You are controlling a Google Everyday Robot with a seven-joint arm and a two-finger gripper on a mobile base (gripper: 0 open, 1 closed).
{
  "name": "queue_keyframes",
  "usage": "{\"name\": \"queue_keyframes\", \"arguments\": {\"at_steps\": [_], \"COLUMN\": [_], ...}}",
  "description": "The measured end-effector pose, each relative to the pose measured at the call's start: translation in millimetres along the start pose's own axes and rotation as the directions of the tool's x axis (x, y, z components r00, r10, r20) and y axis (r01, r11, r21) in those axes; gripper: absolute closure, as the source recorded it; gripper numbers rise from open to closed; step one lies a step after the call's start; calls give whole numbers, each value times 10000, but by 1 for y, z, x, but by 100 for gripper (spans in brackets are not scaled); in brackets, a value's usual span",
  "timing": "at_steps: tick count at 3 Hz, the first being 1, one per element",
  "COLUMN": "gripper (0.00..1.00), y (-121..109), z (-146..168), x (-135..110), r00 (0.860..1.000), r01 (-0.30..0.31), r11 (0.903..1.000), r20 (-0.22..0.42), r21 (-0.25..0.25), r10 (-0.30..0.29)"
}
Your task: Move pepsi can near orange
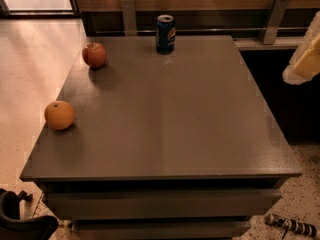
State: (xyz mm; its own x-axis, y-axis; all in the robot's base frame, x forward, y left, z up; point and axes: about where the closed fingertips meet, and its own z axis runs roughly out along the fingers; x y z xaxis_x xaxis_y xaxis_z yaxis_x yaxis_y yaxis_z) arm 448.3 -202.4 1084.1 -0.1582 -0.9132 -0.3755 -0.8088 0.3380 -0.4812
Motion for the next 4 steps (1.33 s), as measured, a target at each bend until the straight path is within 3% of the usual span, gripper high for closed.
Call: {"name": "queue_keyframes", "arguments": {"at_steps": [1,2,3,4], "gripper": [0,0,0,0], "y": [0,-3,2,3], "z": [0,7,47,92], "x": [0,-6,-18,-34], "r00": [10000,9988,9741,9210], "r01": [1,-253,-1465,-2515], "r11": [10000,9995,9892,9671], "r20": [0,419,1738,2976], "r21": [1,191,-21,-386], "r10": [-1,245,1447,2514]}}
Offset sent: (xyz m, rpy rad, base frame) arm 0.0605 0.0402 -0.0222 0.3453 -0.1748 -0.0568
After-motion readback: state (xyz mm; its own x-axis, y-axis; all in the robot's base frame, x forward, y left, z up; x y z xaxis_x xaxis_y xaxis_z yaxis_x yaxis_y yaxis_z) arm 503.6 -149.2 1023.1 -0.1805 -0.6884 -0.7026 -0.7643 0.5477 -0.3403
